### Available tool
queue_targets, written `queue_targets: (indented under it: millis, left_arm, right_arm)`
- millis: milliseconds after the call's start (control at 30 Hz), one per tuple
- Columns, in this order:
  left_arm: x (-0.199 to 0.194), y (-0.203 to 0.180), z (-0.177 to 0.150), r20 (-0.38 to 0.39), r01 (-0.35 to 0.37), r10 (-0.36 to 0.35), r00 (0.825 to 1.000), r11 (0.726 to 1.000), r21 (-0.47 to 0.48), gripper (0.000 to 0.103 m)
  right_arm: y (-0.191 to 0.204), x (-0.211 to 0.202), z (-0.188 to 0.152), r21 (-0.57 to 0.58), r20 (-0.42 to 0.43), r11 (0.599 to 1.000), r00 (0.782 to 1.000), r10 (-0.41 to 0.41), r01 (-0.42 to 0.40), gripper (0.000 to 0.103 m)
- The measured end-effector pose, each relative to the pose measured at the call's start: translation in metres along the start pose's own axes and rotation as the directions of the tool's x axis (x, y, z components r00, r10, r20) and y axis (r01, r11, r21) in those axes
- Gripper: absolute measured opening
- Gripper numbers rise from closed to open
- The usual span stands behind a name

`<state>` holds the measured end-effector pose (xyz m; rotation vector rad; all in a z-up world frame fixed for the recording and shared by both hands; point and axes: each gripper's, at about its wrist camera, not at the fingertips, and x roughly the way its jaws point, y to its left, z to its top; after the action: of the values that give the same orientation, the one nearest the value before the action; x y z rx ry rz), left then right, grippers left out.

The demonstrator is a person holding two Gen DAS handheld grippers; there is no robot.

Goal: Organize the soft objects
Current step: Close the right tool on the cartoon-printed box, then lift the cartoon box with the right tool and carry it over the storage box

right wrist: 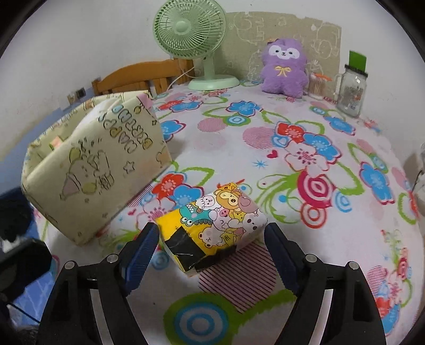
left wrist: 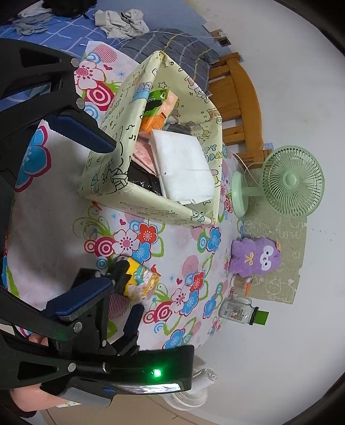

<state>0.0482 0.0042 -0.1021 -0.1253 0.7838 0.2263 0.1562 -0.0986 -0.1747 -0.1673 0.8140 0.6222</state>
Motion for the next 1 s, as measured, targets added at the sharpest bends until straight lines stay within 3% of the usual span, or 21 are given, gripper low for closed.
queue_targets:
  millis: [33, 67, 233, 500, 1000]
  left_arm:
    - [0.001, 0.001, 0.0, -0.001, -0.001, 0.001, 1.0, 1.0, -0.002, 0.096]
    - [0.001, 0.002, 0.001, -0.002, -0.002, 0.002, 1.0, 1.0, -0.003, 0.096]
    - [0.005, 0.005, 0.001, -0.011, 0.001, -0.001, 1.0, 1.0, -0.011, 0.096]
    - [0.005, 0.005, 0.0, -0.014, 0.006, -0.006, 1.0, 1.0, -0.009, 0.096]
    - [-0.005, 0.012, 0.01, 0.023, 0.005, -0.004, 1.0, 1.0, -0.031, 0.096]
  right_arm:
    - [0.0, 0.0, 0.0, 0.005, 0.001, 1.0, 1.0, 0.02, -0.02, 0.064]
    - [0.001, 0.002, 0.001, 0.002, -0.01, 0.999, 0.999, 0.042, -0.042, 0.058]
    - [0.005, 0.0, 0.001, -0.027, -0.018, 0.999, 0.999, 0.032, -0.033, 0.046]
    - [0.006, -0.018, 0.003, -0.025, 0.021, 1.0, 1.0, 0.009, -0.008, 0.04]
    - [0.006, -0.076, 0.022, 0.001, 0.151, 1.0, 0.988, 0.002, -0.002, 0.04]
